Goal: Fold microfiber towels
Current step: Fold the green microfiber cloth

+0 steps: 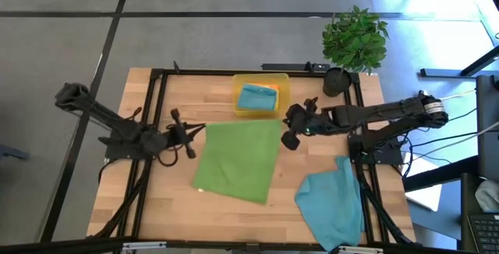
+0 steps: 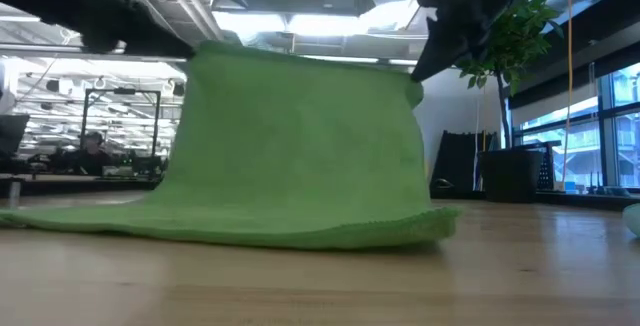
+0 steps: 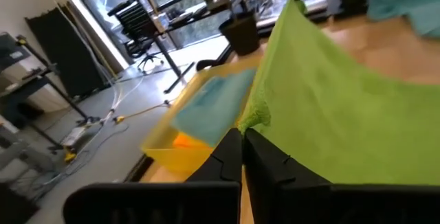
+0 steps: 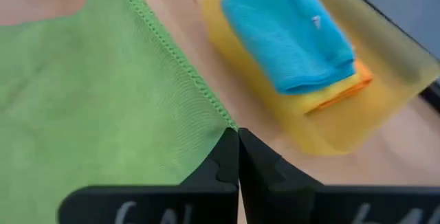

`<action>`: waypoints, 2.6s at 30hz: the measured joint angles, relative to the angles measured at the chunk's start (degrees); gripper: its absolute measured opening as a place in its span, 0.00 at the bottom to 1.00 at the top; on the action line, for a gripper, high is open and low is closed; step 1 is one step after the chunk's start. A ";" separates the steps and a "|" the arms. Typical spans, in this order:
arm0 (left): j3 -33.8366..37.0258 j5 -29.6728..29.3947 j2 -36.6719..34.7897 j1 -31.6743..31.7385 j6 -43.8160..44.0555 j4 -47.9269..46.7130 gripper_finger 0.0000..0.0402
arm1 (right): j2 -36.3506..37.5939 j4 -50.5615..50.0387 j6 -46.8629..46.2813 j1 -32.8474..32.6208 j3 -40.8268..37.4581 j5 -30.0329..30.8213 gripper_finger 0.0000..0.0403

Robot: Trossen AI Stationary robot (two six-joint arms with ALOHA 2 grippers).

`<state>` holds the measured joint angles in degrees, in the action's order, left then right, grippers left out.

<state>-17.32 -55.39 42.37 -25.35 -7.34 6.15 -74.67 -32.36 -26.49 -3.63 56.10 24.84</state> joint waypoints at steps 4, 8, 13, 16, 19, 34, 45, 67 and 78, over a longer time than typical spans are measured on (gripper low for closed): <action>0.00 4.69 0.00 6.60 -3.87 0.25 0.00 | 0.00 0.35 1.98 1.86 0.00 0.13 0.00; 0.00 12.60 0.00 9.32 -5.26 -1.70 0.00 | 0.00 1.79 2.47 1.08 -0.04 -0.56 0.00; 0.02 14.80 0.00 8.25 -6.69 -5.95 0.00 | -0.16 2.36 -0.55 -3.38 -0.04 -1.20 0.00; 0.02 17.15 0.00 6.33 -8.19 -7.52 0.00 | -1.22 3.48 -3.17 -6.76 -0.04 -1.27 0.00; 0.02 20.26 0.00 3.81 -8.94 -7.58 0.00 | -3.06 5.47 -5.22 -9.97 -0.04 -1.96 0.00; 0.02 21.03 -0.13 -8.94 -4.42 -15.74 0.00 | -15.25 20.66 -9.31 -19.44 -0.04 -13.03 0.00; 0.00 30.89 3.15 -13.08 9.55 -18.97 0.00 | -21.29 23.80 -9.52 -21.71 -0.02 -20.44 0.02; -4.22 30.60 8.94 -13.25 13.21 -15.19 0.27 | -23.47 28.41 -4.32 -21.24 -0.02 -21.96 0.38; 0.10 32.86 9.05 -8.73 20.44 -12.74 0.27 | -23.47 27.72 -3.24 -12.25 -2.40 -17.78 0.27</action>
<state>-17.22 -22.53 51.42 -34.08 13.10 -6.59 -98.15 -4.64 -29.73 -15.88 53.70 7.06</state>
